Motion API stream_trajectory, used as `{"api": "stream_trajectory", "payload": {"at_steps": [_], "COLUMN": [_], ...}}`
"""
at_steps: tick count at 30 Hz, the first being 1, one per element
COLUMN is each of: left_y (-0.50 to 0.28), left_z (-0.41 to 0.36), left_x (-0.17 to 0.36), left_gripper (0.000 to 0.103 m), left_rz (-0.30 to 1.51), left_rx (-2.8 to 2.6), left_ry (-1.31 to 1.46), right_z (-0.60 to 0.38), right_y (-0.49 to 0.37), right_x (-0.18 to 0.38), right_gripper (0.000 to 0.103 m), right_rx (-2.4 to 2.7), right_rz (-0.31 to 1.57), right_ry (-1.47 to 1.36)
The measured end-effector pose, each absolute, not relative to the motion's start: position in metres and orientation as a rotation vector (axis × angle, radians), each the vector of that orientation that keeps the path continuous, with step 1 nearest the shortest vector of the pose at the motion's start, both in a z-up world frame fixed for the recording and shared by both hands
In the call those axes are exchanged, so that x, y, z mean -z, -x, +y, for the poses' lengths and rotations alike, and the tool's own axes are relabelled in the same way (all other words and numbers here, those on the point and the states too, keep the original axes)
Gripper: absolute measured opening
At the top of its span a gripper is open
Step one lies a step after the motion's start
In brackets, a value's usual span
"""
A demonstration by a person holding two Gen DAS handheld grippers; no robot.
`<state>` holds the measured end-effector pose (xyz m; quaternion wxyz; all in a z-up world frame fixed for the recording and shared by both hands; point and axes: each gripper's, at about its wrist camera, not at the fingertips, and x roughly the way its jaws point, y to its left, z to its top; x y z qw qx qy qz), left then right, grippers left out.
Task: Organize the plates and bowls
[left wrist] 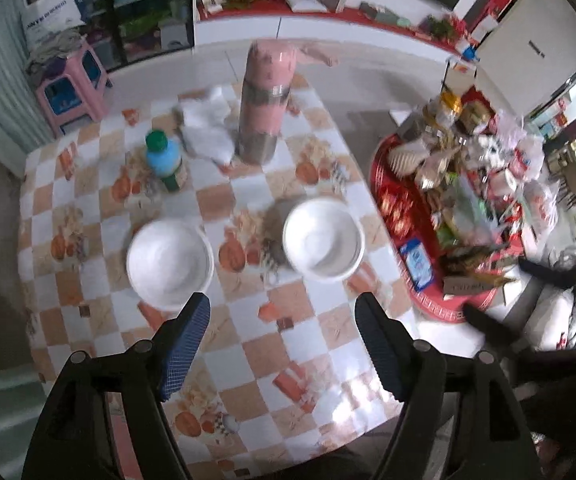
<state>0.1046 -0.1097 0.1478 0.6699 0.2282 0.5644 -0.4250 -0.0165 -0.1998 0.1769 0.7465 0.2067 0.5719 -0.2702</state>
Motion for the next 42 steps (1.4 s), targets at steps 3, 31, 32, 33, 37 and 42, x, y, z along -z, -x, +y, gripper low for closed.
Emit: {"api": "stream_trajectory", "payload": {"at_steps": [3,31,32,33,37,42], "left_y": [-0.102,-0.104,-0.104,-0.103,-0.094,-0.083], "left_z": [-0.099,-0.088,-0.09,-0.093,-0.106,-0.124], "left_x": [-0.126,-0.059,-0.058,-0.056,-0.05,-0.039], "left_gripper": [0.078,0.078,0.078,0.078,0.078,0.078], "left_rz": [1.303,1.385,1.389,1.394,1.4,1.42], "left_rx": [0.941,0.861,0.85,0.837,0.816,0.796], "left_ry": [-0.546,-0.675,-0.676,-0.671,-0.668,-0.676], "right_z": [-0.2,-0.198,-0.202,-0.205,-0.217,-0.238], "right_y": [0.015,0.02,0.02,0.02,0.024,0.031], "right_x": [-0.186,-0.072,-0.068,-0.065,-0.055,-0.044], "right_gripper": [0.085,0.085,0.085,0.085,0.085,0.085], "right_rx": [0.605,0.646,0.631,0.621,0.587,0.566], "right_rz": [1.253,1.388,1.387,1.389,1.393,1.403], "right_ry": [-0.43,-0.657,-0.66,-0.661,-0.656,-0.654]}}
